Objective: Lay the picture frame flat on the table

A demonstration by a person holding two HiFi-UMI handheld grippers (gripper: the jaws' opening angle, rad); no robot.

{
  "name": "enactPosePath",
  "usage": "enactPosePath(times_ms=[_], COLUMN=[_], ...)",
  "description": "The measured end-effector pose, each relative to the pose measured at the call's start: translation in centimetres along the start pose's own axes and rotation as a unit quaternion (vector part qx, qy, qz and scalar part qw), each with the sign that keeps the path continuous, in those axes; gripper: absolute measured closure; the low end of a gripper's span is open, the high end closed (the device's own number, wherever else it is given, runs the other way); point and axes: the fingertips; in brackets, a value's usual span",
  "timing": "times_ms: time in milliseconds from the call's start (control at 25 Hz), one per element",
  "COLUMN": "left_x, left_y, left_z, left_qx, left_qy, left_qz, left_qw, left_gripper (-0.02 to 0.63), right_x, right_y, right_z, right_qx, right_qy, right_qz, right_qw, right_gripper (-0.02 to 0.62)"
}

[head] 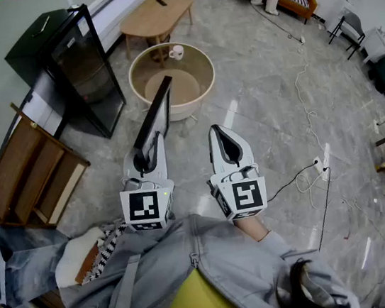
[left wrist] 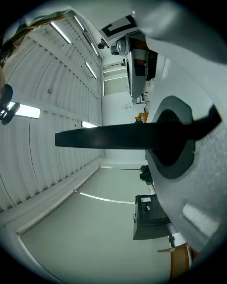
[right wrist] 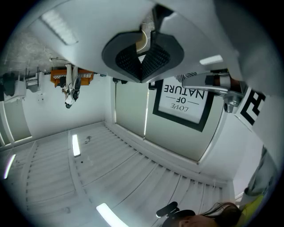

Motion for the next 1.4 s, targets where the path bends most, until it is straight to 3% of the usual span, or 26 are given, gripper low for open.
enactPosePath(times_ms=[360,720,1000,1400], left_x=[-2.8,-1.8,1.4,10.3], left_y=[0.0,-1.8,-3.9,-5.3], left_z=[1.8,4.8,11.2,24.5], left_qx=[-0.001,0.011,0.001,0.0], left_qy=[0.002,0.009,-0.013,-0.059], left_qz=[-0.001,-0.007,-0.01,-0.016], left_qw=[1.0,0.9999,0.9999,0.9981], left_gripper=[0.597,0.597,0.597,0.597], right_x=[-3.4,-5.2,-7.2,-9.4], right_y=[0.2,-1.5,-2.6,-2.3], right_z=[-0.8,2.1,9.1,24.6], right_qx=[-0.022,-0.011,-0.002,-0.009], right_qy=[0.014,0.025,0.002,-0.031], right_qz=[0.026,0.03,0.031,0.026], right_qw=[0.999,0.999,1.0,0.999], right_gripper=[0.598,0.598,0.598,0.598])
Point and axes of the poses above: the fingertips, and each gripper's own axes: z forward along the fingers, x to its left, y out of its top, and after that the axes turned 10 degrees about z, right-handed
